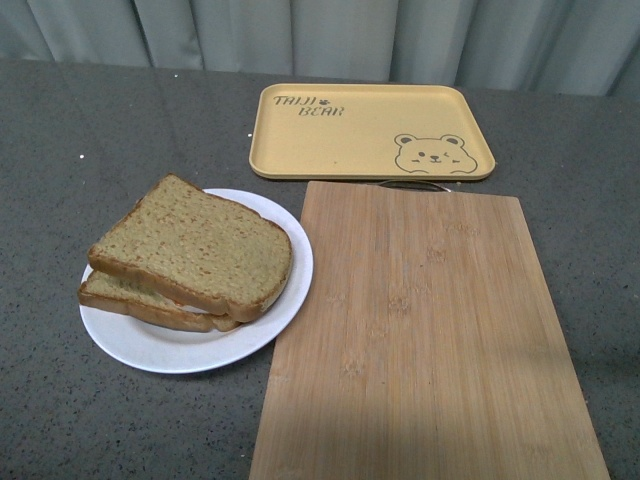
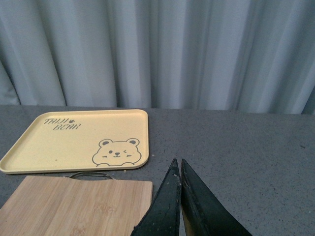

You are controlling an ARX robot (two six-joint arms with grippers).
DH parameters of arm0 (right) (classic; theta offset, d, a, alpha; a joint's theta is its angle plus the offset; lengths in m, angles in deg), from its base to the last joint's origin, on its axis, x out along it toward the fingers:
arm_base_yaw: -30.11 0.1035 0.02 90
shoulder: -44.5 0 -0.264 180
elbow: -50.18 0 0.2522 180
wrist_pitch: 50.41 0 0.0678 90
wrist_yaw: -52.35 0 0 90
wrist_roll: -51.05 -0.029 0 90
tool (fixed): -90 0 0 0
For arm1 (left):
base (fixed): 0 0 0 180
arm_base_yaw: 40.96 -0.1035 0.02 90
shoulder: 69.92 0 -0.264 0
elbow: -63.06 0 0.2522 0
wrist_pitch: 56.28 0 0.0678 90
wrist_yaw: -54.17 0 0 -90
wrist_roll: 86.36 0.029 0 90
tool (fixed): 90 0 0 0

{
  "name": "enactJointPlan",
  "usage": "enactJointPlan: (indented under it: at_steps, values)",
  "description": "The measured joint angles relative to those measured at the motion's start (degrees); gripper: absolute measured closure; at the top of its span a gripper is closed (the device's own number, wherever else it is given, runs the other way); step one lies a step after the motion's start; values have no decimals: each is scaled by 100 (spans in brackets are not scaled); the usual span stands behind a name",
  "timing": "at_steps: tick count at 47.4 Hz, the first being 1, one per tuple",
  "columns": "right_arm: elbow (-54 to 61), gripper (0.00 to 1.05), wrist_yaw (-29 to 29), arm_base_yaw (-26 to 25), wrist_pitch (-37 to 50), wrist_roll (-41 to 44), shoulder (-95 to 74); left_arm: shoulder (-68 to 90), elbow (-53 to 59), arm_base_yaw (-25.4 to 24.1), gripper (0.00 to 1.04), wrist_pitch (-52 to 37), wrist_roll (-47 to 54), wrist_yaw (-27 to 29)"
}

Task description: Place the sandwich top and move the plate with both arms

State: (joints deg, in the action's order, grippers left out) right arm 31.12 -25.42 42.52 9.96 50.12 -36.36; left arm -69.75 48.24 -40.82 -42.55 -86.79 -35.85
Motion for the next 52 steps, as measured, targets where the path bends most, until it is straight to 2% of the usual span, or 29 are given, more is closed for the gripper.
enactJointPlan:
  at_steps: [13, 18, 21, 25, 33, 52]
  values:
    - [470, 104, -553, -538, -1591, 70, 2061, 0, 0, 0, 7, 0, 0, 0]
    - [444, 104, -697, -686, -2800, 72, 3191, 2, 0, 0, 7, 0, 0, 0]
    - [448, 104, -1141, -1003, -3169, 72, 3644, 0, 0, 0, 7, 0, 0, 0]
    - [474, 104, -1185, -1211, -3563, 72, 4107, 0, 0, 0, 7, 0, 0, 0]
    - [505, 104, -1220, -1226, -4280, 72, 4903, 0, 0, 0, 7, 0, 0, 0]
    - [507, 104, -1220, -1226, -5329, 72, 6011, 0, 0, 0, 7, 0, 0, 0]
